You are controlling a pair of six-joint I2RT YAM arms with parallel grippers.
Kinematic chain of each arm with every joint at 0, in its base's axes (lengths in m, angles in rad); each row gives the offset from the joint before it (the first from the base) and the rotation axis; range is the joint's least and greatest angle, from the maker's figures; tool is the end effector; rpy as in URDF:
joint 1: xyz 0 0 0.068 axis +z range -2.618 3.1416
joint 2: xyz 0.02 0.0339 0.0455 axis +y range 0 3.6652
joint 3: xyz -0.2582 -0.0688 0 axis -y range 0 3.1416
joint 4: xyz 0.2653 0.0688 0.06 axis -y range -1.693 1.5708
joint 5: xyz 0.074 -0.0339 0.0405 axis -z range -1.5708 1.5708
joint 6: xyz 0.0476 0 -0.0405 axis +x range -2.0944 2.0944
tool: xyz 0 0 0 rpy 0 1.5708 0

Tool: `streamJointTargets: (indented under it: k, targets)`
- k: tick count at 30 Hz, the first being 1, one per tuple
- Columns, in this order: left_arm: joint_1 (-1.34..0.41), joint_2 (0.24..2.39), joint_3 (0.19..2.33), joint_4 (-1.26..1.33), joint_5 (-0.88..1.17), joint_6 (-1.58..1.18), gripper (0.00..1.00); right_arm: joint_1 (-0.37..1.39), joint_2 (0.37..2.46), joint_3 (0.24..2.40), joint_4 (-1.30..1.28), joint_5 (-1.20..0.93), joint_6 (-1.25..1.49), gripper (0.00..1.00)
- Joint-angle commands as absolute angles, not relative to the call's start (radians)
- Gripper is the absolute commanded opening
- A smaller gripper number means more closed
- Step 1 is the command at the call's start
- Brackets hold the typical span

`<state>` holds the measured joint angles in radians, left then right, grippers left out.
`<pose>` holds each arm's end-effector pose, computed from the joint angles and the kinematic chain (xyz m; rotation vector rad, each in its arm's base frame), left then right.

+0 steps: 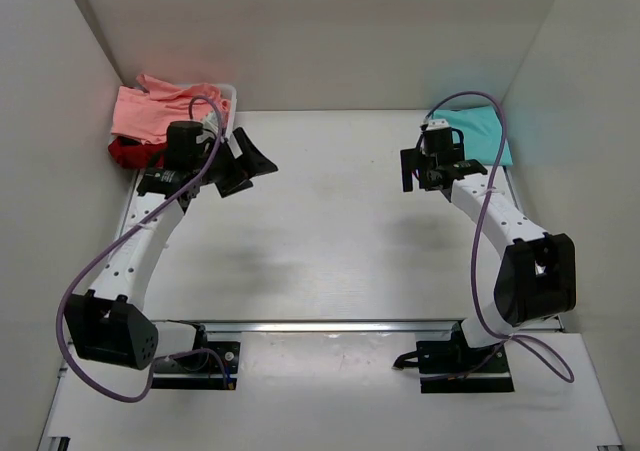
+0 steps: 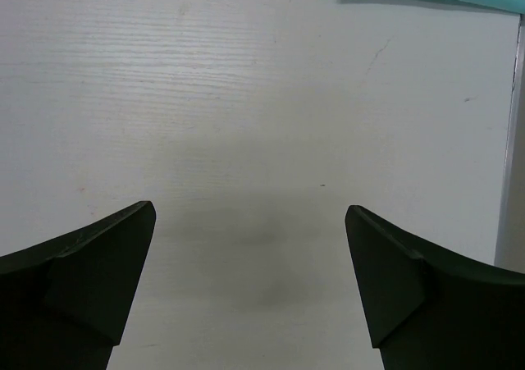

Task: Fold and stack the t-shirts
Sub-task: Grab crumpled tshirt from bin with the left arm

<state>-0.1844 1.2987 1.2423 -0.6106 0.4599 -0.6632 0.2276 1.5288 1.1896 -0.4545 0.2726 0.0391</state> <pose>0.3014 -0.0777 0.3350 -0.2942 2.3178 -0.9587 0.3569 0.0695 0.2543 -0.0891 2.3337 -0.1901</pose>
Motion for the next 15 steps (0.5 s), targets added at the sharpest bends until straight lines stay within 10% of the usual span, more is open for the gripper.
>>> streamJointTargets:
  k: [1, 15]
  targets:
    - [-0.124, 1.244, 1.29, -0.606, 0.393, -0.663, 0.99, 0.236, 1.523, 1.244, -0.417, 0.268, 0.058, 0.99]
    - [-0.08, 2.139, 2.234, -0.736, -0.326, -0.306, 0.99, 0.29, 1.56, 1.346, -0.468, 0.238, 0.118, 1.0]
